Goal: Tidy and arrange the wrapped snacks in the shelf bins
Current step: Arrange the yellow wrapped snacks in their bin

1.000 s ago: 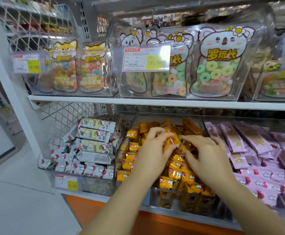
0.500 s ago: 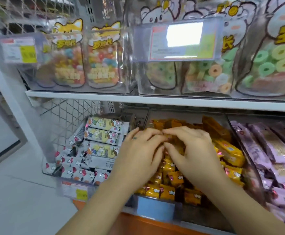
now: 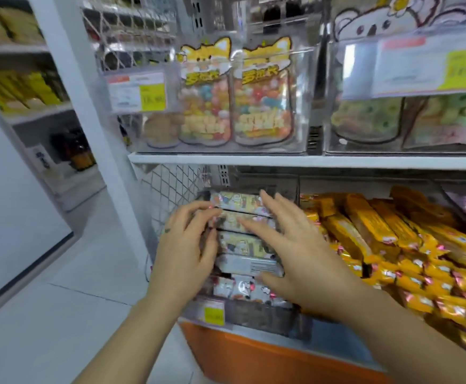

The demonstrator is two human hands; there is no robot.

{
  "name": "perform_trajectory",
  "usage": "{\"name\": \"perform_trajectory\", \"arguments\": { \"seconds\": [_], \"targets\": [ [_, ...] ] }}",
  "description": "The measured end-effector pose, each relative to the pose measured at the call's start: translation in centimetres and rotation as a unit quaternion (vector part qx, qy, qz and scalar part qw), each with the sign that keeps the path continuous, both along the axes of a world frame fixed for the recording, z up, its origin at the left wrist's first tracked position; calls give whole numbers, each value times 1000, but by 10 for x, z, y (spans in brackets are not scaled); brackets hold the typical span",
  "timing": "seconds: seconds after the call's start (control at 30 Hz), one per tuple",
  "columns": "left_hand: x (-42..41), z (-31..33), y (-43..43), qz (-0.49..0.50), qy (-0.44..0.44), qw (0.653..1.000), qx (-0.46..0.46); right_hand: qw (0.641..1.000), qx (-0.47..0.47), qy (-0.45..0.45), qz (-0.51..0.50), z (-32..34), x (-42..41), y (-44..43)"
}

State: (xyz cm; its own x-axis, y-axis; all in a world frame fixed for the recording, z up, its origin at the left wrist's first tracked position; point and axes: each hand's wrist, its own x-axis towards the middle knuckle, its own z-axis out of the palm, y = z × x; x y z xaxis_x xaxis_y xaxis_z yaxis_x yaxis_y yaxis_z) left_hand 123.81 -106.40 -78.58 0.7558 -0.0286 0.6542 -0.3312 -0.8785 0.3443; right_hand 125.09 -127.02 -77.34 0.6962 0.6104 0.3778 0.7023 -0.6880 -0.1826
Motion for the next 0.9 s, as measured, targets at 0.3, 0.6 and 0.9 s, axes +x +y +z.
{"name": "perform_trajectory", "arguments": {
  "seconds": [0.3, 0.6, 0.9],
  "targets": [
    [8, -6, 40, -3, 153, 987, -42, 986, -116, 46, -106, 13, 9, 30],
    [-9, -11, 49, 41, 58, 992, -106, 980, -69, 20, -188, 8, 0, 41],
    [-48, -20, 59, 74, 51, 992, -83, 967, -25, -19, -252, -3, -7, 37]
  ]
}}
